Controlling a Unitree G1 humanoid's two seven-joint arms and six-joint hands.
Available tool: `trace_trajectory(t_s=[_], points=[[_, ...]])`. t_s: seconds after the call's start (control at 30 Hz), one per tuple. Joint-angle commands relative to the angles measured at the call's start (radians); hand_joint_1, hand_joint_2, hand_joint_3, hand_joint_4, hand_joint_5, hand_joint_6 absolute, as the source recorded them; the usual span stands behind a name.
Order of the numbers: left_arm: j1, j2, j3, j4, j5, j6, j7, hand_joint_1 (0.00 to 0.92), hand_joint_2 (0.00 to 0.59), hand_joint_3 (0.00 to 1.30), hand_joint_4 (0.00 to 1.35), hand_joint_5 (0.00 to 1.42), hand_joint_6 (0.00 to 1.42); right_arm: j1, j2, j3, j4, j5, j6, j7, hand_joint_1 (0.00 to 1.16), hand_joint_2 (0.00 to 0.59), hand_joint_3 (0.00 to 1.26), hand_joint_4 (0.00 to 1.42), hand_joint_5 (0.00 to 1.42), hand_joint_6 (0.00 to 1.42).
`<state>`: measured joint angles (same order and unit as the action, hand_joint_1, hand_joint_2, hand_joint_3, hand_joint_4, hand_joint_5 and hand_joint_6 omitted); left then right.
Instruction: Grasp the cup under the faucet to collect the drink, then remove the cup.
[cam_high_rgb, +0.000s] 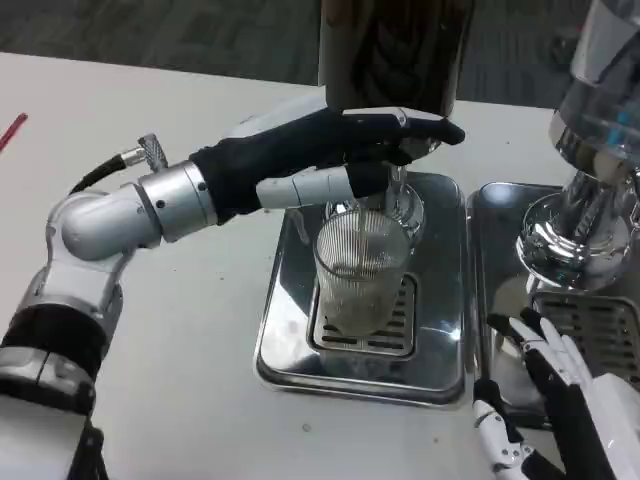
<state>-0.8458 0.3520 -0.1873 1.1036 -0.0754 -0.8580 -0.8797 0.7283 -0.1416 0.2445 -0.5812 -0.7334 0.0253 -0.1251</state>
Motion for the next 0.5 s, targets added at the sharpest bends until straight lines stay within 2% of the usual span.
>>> trace_trajectory(t_s=[0.03,0.17,0.27,0.33,0.43,0.5], points=[[0.081,0.015,-0.066,0.046,0.122,0.063,-0.011,0.000,0.004,0.22,0.09,0.05,0.09,-0.016,-0.016,-0.009,-0.010,0.020,-0.015,0.012,0.35,0.533,0.16,0.03,0.01,0.08],[0.085,0.019,-0.073,0.041,0.125,0.058,0.006,0.000,0.003,0.22,0.09,0.05,0.09,-0.030,-0.023,-0.019,-0.001,0.060,-0.035,0.005,0.36,0.525,0.16,0.03,0.03,0.10],[0.089,0.021,-0.076,0.037,0.121,0.056,0.012,0.000,0.003,0.22,0.08,0.04,0.09,-0.055,-0.026,-0.039,0.031,0.160,-0.094,0.003,0.47,0.393,0.12,0.06,0.10,0.15],[0.091,0.021,-0.077,0.036,0.120,0.054,0.015,0.000,0.003,0.22,0.08,0.04,0.09,-0.083,-0.030,-0.057,0.060,0.228,-0.131,0.013,0.52,0.344,0.08,0.07,0.11,0.16],[0.091,0.023,-0.080,0.037,0.122,0.053,0.021,0.000,0.006,0.22,0.08,0.04,0.09,-0.137,-0.037,-0.075,0.105,0.306,-0.172,0.033,0.56,0.306,0.06,0.08,0.12,0.18],[0.091,0.024,-0.081,0.038,0.123,0.053,0.024,0.000,0.008,0.22,0.08,0.04,0.09,-0.160,-0.037,-0.080,0.128,0.339,-0.187,0.046,0.57,0.302,0.05,0.08,0.12,0.18]])
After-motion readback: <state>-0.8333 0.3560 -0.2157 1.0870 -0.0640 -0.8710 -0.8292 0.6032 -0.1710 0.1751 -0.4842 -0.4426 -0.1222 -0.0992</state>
